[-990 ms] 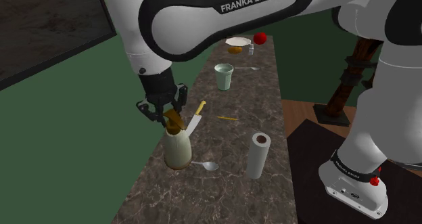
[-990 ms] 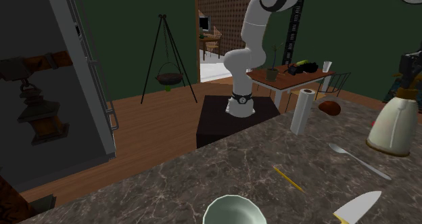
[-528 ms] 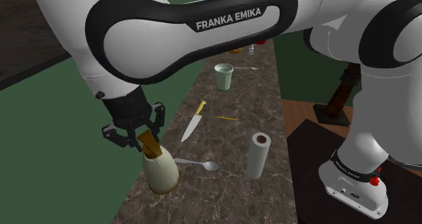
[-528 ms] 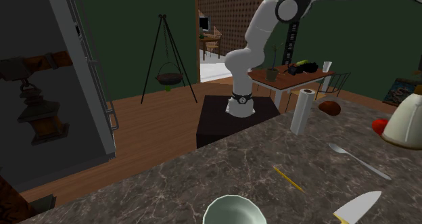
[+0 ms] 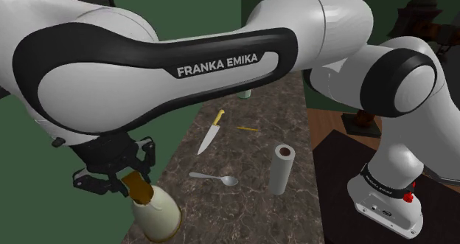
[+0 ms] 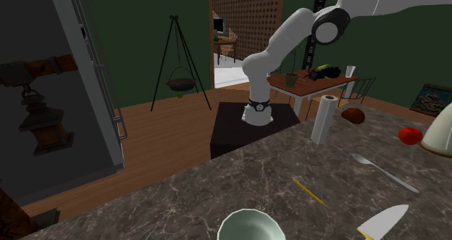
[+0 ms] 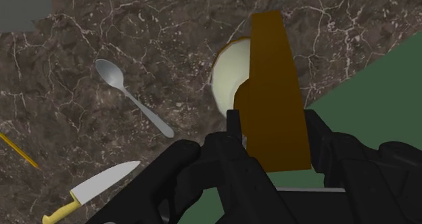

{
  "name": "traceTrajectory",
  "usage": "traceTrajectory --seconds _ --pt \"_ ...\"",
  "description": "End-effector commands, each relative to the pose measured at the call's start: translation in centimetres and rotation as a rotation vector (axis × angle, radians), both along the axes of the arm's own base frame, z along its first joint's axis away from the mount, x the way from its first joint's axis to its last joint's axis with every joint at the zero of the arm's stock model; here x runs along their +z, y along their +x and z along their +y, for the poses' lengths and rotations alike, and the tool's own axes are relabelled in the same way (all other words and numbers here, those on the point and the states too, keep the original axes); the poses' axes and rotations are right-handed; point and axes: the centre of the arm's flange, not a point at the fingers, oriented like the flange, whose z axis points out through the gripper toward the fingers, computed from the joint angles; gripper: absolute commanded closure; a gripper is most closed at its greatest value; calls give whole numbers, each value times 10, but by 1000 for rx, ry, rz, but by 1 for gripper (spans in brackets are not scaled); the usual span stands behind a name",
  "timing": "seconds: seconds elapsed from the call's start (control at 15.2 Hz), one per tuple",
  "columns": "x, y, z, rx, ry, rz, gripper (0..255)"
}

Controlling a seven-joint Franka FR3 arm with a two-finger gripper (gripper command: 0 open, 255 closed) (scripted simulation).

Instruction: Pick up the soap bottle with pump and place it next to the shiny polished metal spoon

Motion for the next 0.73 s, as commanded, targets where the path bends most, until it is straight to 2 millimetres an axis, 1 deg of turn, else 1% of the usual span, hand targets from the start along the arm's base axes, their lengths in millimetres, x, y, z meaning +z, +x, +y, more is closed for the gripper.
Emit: traceTrajectory --seconds 0.0,0.66 --pt "-9 -1 2 -1 1 -1 255" --pt "-62 -1 2 -1 1 -1 255"
